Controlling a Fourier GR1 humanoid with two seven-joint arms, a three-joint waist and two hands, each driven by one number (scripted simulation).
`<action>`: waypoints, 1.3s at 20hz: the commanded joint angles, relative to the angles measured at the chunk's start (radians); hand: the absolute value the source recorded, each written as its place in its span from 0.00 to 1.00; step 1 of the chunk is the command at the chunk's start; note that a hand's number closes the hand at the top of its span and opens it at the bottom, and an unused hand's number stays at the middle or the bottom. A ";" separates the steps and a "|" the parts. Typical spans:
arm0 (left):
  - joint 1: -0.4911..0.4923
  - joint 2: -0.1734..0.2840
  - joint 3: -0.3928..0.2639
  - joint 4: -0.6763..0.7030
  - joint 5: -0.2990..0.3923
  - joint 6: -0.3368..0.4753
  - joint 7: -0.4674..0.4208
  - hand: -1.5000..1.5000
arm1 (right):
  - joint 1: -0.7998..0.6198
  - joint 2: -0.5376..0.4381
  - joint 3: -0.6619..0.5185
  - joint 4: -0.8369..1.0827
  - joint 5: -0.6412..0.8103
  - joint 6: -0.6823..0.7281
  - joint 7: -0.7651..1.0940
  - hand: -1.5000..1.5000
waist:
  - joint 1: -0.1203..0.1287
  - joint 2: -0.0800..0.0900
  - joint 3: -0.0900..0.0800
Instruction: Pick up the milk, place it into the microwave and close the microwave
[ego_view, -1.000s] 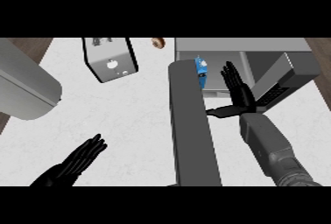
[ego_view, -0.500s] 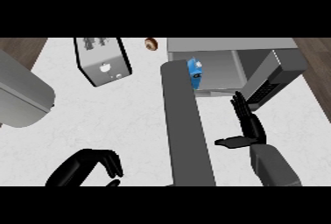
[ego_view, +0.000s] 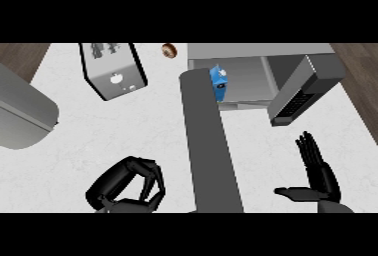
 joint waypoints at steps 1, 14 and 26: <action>-0.074 -0.004 -0.113 0.123 -0.076 0.098 -0.059 1.00 | 0.168 -0.042 0.006 -0.133 -0.041 0.131 -0.057 0.00 | 0.003 0.006 0.000; -0.224 -0.004 -0.457 0.389 0.032 0.372 -0.120 1.00 | 0.472 -0.122 0.057 -0.667 -0.278 0.350 0.068 0.00 | -0.005 0.013 0.001; -0.423 -0.004 -0.814 0.444 0.300 0.792 -0.004 1.00 | 0.532 -0.129 0.185 -1.040 -0.449 0.354 0.321 0.00 | -0.052 0.023 0.000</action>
